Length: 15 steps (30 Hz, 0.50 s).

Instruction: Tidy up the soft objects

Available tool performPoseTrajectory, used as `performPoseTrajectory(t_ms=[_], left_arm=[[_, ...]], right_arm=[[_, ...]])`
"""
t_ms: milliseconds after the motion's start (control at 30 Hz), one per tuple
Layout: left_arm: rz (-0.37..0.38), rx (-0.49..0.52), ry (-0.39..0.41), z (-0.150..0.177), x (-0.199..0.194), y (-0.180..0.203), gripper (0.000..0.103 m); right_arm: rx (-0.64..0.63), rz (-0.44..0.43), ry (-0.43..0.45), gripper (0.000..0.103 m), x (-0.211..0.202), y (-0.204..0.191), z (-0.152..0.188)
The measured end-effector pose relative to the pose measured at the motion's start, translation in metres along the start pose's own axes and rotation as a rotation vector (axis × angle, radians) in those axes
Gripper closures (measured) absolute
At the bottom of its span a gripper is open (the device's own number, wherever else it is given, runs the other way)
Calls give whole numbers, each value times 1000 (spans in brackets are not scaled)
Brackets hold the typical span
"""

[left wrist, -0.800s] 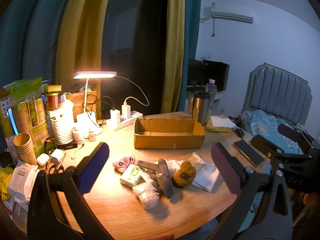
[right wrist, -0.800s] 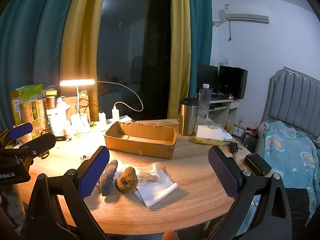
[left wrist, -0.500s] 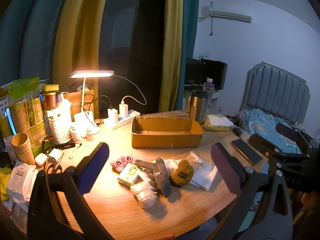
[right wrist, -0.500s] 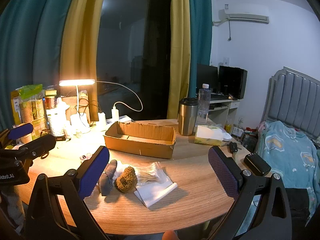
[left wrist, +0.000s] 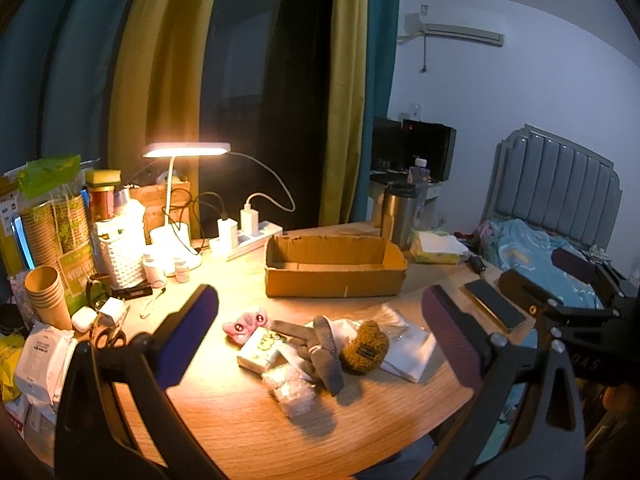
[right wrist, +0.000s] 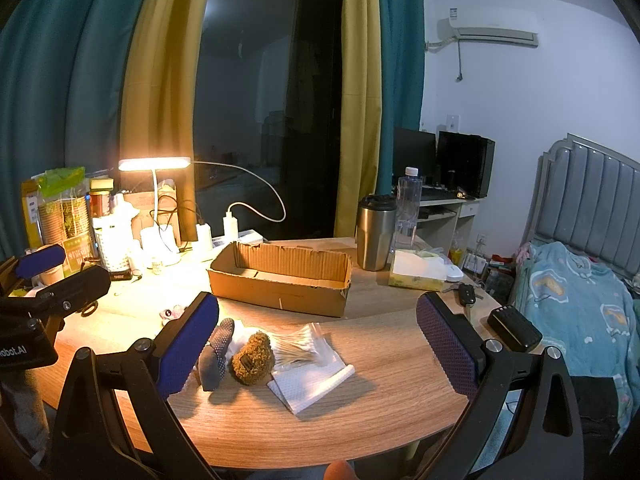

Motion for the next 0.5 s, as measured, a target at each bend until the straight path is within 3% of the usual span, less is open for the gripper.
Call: performPoseTrajectory(t_ms=[500], left_arm=[[-7, -1, 3, 0, -1, -2, 1]], right_arm=[[0, 1, -1, 2, -1, -1, 0]])
Point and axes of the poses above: each gripper's, at about its wrist camera, not at the fingertips, and x roughly the way its jaws point, y to its right, z to its underside, the point moved 5 cm from there along x, roughly the way its jaws point, and after that the axes turned 8 degrees about x, right-handed, at the moved point
